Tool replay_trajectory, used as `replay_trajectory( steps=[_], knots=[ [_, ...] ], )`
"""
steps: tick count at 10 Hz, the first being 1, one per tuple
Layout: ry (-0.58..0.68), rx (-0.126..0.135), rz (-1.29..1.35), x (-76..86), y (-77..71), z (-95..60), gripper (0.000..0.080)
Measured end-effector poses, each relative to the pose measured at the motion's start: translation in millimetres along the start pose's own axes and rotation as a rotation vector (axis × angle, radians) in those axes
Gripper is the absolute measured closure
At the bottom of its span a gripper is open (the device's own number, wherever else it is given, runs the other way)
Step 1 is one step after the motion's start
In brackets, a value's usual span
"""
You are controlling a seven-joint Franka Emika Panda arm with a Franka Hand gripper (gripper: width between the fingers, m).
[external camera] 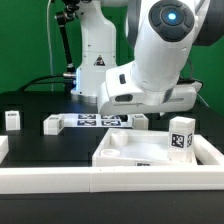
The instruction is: Assemble square table
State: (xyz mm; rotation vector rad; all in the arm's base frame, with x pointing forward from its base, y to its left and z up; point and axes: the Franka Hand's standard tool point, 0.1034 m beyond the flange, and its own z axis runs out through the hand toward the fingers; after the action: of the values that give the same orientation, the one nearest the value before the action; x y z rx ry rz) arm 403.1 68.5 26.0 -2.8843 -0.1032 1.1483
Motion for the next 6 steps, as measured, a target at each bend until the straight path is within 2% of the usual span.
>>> replay_trajectory(
  steps=[5, 6],
  knots=[
    [-0.018, 0.001, -0.004, -1.2, -2.7, 5.4, 0.015],
    [-0.073, 0.006, 0.002, -5.2, -1.8, 9.3, 0.015]
  ],
)
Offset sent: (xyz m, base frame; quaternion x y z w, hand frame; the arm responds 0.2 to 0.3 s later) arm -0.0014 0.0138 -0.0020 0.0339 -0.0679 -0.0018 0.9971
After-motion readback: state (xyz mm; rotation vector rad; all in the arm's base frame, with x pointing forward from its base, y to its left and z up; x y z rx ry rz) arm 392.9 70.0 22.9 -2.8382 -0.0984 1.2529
